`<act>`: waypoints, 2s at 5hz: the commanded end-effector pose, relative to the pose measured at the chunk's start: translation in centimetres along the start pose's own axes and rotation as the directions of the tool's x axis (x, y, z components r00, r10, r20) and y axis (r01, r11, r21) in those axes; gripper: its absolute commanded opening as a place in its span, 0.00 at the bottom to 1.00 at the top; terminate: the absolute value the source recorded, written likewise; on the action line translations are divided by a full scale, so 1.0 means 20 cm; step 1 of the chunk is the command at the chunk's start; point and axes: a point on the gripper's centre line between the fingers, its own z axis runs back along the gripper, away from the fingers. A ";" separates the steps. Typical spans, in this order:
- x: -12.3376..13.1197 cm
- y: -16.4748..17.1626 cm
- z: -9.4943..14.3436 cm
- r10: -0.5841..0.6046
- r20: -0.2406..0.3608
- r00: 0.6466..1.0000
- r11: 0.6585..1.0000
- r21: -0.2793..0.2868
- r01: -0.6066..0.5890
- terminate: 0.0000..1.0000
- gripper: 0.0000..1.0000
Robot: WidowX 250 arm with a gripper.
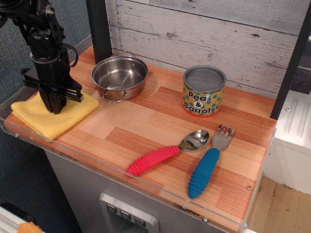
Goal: Move the yellow rag closer to the red spoon.
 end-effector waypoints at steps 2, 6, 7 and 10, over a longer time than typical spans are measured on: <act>-0.07 -0.22 0.11 0.040 0.058 0.997 0.998 -0.058 -0.037 0.00 0.00; -0.04 -0.56 0.14 0.079 0.141 0.987 0.989 -0.135 -0.060 0.00 0.00; -0.04 -0.60 0.16 0.096 0.141 0.985 0.986 -0.153 -0.074 0.00 0.00; -0.04 -0.60 0.18 0.153 0.150 0.977 0.983 -0.125 -0.135 0.00 0.00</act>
